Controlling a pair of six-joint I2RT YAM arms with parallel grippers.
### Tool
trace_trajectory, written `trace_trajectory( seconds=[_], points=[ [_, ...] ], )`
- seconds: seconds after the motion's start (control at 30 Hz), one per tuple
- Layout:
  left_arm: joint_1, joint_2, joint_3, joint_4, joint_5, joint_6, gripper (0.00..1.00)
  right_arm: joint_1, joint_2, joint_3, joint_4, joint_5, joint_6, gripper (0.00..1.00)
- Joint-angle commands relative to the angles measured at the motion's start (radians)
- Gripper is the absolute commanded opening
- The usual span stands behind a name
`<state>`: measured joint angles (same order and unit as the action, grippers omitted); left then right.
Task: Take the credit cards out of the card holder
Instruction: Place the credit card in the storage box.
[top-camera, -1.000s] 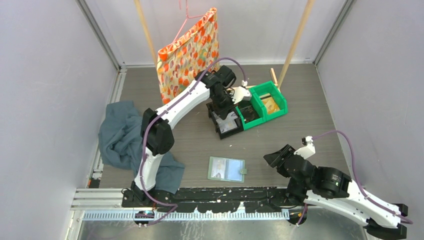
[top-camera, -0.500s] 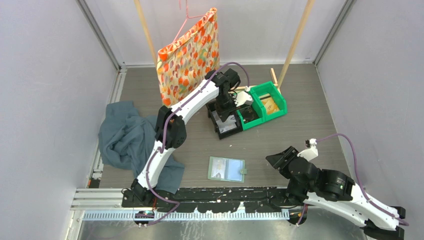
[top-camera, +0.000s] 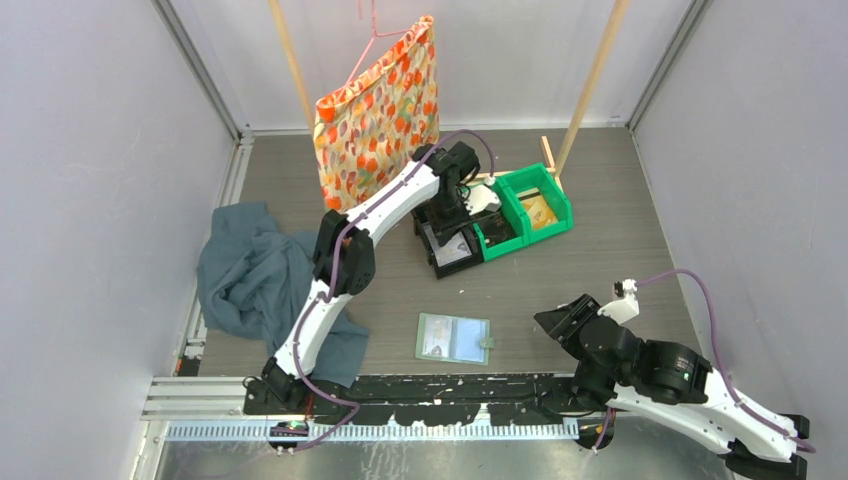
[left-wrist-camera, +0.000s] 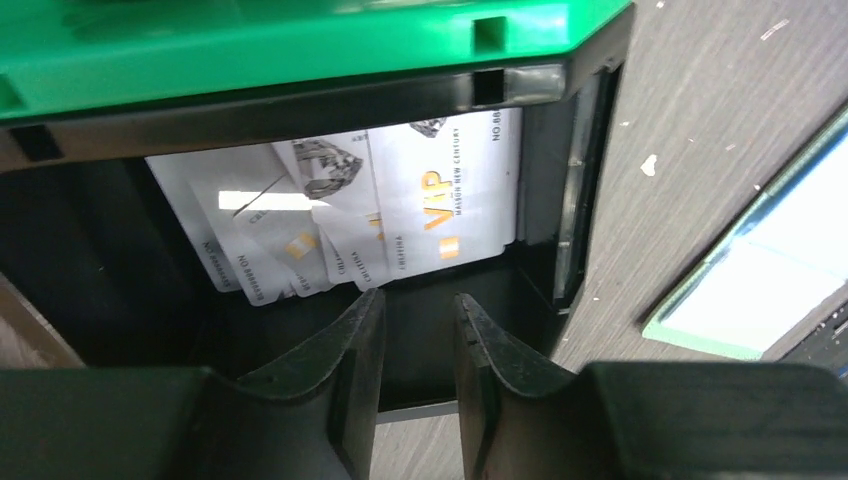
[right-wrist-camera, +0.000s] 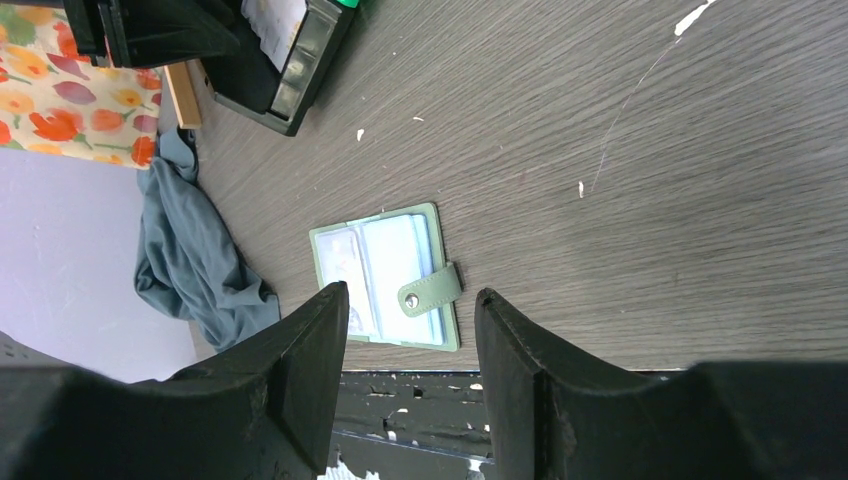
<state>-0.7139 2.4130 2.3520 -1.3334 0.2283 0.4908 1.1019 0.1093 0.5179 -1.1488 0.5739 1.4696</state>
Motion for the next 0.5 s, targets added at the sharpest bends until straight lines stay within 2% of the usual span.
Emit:
trace_trajectory(
  seconds=[0.0,0.13,0.23,0.3,0.4,0.47],
  points=[
    [0.004,-0.020,0.014,0.050,-0.057,-0.034,0.34,0.000,0.021,0.000,0.025,0.026,0.014,0.54],
    [0.001,-0.076,0.047,0.083,-0.142,-0.095,0.34,0.000,0.047,0.002,0.067,0.018,-0.007,0.54],
    [-0.007,-0.201,0.036,0.102,-0.161,-0.189,0.34,0.001,0.094,0.004,0.132,-0.003,-0.043,0.54],
    [-0.007,-0.329,-0.080,0.174,-0.169,-0.301,0.34,0.000,0.155,0.008,0.201,-0.023,-0.081,0.54],
    [-0.007,-0.575,-0.373,0.355,-0.118,-0.495,0.30,0.000,0.293,0.031,0.306,-0.065,-0.147,0.54],
    [-0.007,-0.731,-0.589,0.456,-0.050,-0.644,0.47,0.001,0.390,0.051,0.381,-0.102,-0.192,0.54]
  ],
)
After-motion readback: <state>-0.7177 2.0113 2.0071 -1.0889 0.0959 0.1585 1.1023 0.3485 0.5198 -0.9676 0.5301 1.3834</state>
